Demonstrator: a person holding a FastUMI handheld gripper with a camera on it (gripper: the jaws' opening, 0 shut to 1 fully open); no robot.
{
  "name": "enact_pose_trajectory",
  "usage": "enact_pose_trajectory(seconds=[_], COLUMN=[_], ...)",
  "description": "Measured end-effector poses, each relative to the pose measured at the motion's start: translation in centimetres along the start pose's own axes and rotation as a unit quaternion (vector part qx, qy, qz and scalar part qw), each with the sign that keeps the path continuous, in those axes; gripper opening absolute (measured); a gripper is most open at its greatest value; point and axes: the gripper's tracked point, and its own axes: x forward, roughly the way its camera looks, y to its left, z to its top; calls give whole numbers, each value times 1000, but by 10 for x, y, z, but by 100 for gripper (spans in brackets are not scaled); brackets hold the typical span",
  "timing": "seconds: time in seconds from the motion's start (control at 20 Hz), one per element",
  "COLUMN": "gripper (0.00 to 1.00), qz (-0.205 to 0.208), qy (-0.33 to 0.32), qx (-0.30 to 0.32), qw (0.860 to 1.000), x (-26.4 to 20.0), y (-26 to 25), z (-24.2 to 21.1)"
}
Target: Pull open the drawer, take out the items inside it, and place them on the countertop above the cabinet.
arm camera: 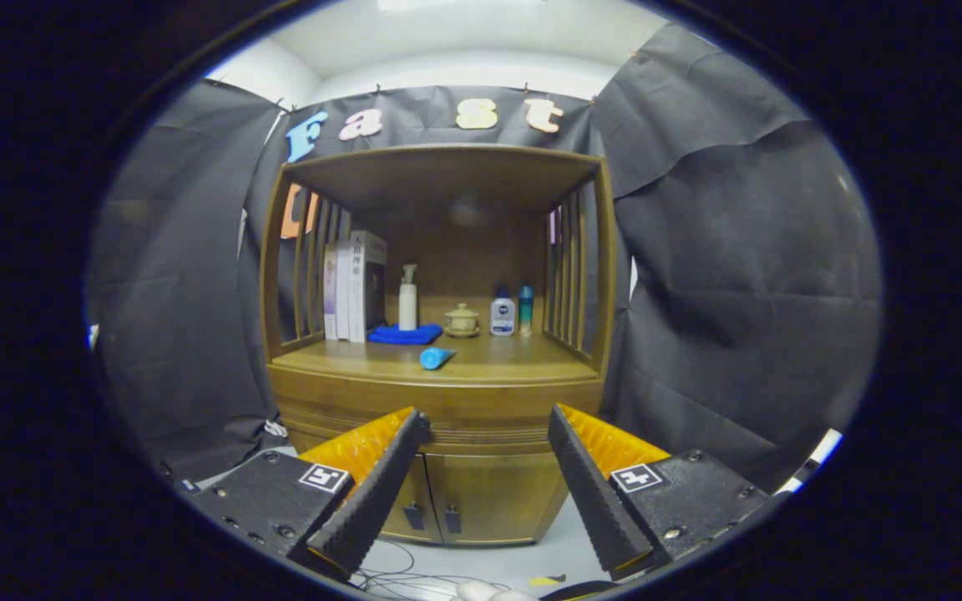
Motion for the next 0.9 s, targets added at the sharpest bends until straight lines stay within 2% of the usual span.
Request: enact_pose_trajectory(seconds=[0.45, 0.9], gripper=[99, 99], qz=[-11, 1], qy=[3, -5], qx=[7, 4], qw=[1000, 1000], x=[-21, -25], y=[-22, -12], z=[0, 6])
